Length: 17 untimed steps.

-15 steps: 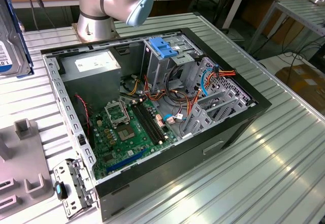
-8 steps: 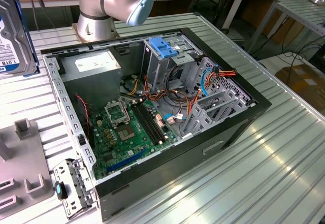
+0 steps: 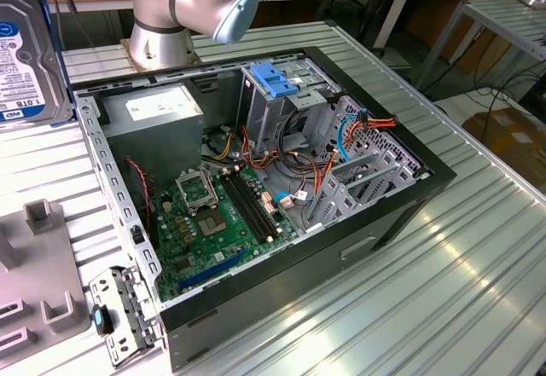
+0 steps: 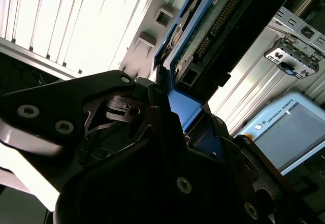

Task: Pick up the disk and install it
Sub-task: 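Pick up the disk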

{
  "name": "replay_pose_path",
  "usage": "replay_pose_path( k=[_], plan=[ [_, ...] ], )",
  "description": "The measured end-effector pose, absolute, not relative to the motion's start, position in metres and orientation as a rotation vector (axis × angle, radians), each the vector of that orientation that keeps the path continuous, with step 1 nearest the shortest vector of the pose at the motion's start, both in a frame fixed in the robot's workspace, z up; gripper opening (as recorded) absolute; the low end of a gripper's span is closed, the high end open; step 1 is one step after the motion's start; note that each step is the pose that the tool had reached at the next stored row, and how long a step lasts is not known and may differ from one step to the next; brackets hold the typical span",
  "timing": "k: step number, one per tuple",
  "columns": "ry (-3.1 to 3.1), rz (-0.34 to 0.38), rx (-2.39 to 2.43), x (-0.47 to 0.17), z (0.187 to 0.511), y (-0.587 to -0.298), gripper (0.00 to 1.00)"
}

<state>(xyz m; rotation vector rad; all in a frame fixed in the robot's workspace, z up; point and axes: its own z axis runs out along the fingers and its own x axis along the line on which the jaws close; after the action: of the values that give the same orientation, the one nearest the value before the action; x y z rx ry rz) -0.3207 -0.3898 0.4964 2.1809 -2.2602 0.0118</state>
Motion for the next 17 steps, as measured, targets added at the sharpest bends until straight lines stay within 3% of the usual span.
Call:
replay_pose_path(
  k=[17],
  plan=[
    [-2.259,0.013,2.180,-0.301,0.496,-0.390,0.37]
  ],
)
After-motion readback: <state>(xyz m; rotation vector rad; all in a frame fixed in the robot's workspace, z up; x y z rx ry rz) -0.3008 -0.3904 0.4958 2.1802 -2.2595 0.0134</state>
